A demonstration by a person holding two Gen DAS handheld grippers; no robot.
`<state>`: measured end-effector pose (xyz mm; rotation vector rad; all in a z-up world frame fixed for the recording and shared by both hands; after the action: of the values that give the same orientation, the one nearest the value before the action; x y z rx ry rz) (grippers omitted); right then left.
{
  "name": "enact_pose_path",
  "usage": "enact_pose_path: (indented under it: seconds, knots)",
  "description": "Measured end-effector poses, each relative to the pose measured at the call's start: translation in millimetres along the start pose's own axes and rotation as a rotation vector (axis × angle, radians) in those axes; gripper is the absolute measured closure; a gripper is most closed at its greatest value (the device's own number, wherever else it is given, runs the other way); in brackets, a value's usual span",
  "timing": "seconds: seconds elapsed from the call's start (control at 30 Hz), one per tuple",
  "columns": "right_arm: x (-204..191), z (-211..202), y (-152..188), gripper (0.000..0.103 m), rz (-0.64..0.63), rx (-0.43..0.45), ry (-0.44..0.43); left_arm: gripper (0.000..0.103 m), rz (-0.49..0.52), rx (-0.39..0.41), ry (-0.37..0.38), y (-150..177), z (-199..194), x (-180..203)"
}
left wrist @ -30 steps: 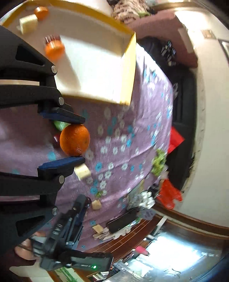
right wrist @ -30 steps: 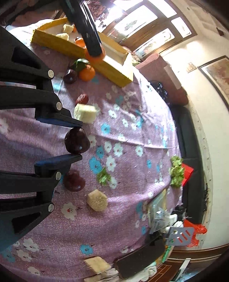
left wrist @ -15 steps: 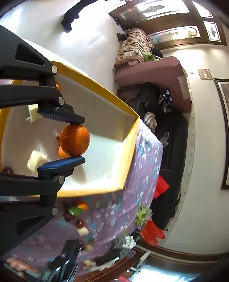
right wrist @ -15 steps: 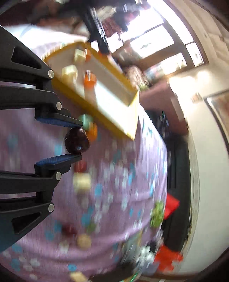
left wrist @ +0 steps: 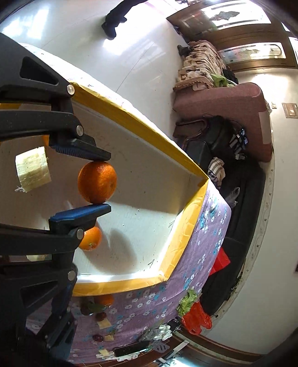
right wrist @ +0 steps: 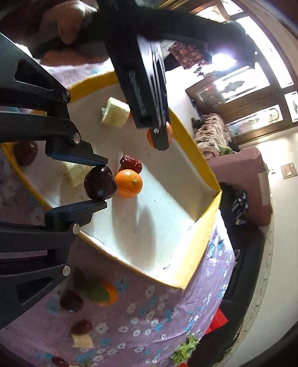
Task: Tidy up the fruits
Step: 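Carry plum and mandarin into the yellow tray and open both grippers, then grasp a pale cube with the right gripper while the left grasps a leafy mandarin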
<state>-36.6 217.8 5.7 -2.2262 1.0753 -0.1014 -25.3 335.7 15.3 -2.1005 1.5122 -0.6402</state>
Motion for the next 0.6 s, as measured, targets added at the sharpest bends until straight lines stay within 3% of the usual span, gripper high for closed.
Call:
enact_pose_path:
  seconds: [0.07,0.1,0.13,0.17,0.23,0.37,0.43,0.6]
  knots:
    - [-0.7,9.0,1.6,0.068,-0.005,-0.017,0.014,0.064,-0.014,0.005,0.007,1.7,-3.7,-4.1]
    - [-0.9,10.3,1.3,0.068,-0.007,-0.007,0.02,0.056,-0.02,0.01,0.008,2.6,-6.9,-6.3]
    - [-1.1,9.7,0.6,0.059,-0.01,0.006,0.026,0.043,-0.025,0.022,0.004,2.9,-11.9,-8.0]
    - [-1.6,9.0,0.2,0.044,-0.01,0.004,0.025,0.037,-0.03,0.037,0.002,3.1,-17.7,-8.7]
    - [-1.6,4.0,-0.7,0.034,-0.004,0.022,0.016,0.029,-0.04,0.083,0.001,3.1,-33.5,-9.0]
    - [0.1,-15.4,-1.4,0.034,-0.004,0.066,0.021,0.02,-0.043,0.148,0.0,7.9,-63.5,-1.0]
    - [4.6,-28.5,0.2,0.033,0.007,0.093,0.026,0.008,-0.055,0.176,0.002,12.4,-75.5,4.5]
    - [39.4,-67.5,10.4,0.03,0.055,0.169,0.083,0.005,-0.065,0.205,0.064,30.4,-97.5,34.0]
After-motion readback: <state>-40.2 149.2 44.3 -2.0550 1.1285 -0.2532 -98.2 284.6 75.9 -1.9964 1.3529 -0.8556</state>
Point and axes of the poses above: each gripper's, at about its wrist camera, not at the fingertips, and z roughly the way its jaws point, x to its right, y to its underside, the point moved 6 cm from there along z, roughly the way its jaws point, and after that the axes turned 2 degrees about z, right-handed, at the moved point
